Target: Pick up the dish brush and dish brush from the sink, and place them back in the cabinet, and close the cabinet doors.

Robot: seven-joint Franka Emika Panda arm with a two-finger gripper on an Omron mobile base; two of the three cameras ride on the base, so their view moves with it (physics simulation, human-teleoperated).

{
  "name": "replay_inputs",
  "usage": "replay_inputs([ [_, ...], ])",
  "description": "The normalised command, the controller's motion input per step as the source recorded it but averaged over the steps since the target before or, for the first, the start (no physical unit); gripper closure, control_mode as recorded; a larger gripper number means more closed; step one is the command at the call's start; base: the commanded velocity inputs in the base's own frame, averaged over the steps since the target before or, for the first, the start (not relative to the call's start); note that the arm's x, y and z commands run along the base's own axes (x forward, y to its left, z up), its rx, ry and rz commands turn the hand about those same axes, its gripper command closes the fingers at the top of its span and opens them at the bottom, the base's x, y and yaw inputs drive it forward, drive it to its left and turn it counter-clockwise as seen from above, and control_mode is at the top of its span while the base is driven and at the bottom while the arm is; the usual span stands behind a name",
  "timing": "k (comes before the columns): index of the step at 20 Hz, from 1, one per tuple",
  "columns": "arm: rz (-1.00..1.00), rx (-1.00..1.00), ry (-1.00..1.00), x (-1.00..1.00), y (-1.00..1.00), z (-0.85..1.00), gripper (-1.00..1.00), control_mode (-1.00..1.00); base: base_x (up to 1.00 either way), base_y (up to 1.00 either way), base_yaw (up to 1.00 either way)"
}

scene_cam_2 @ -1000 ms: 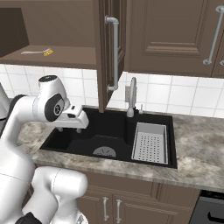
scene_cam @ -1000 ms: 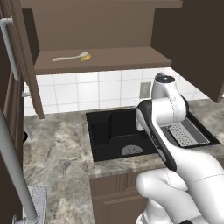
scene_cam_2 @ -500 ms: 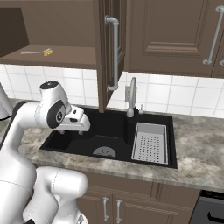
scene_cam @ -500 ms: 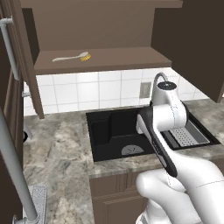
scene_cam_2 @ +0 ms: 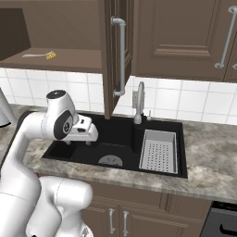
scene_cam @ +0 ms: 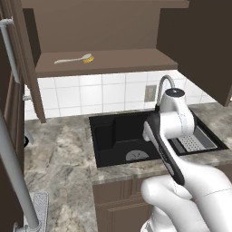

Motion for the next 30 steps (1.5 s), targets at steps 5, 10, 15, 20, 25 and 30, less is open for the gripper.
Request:
replay_inputs([
  [5,0.02,0.0,0.0,0.03,-0.1,-0.15,-1.0,-1.0,0.0,0.0,0.0],
  [10,0.02,0.0,0.0,0.04,-0.09,-0.14,-1.0,-1.0,0.0,0.0,0.0],
  [15,0.01,0.0,0.0,0.09,-0.08,-0.11,-1.0,-1.0,0.0,0.0,0.0],
  [20,0.0,0.0,0.0,0.17,-0.08,-0.1,-1.0,-1.0,0.0,0.0,0.0],
  [25,0.0,0.0,0.0,0.25,-0.03,-0.06,-1.0,-1.0,0.0,0.0,0.0],
  [30,0.0,0.0,0.0,0.29,0.0,-0.05,-1.0,-1.0,0.0,0.0,0.0],
])
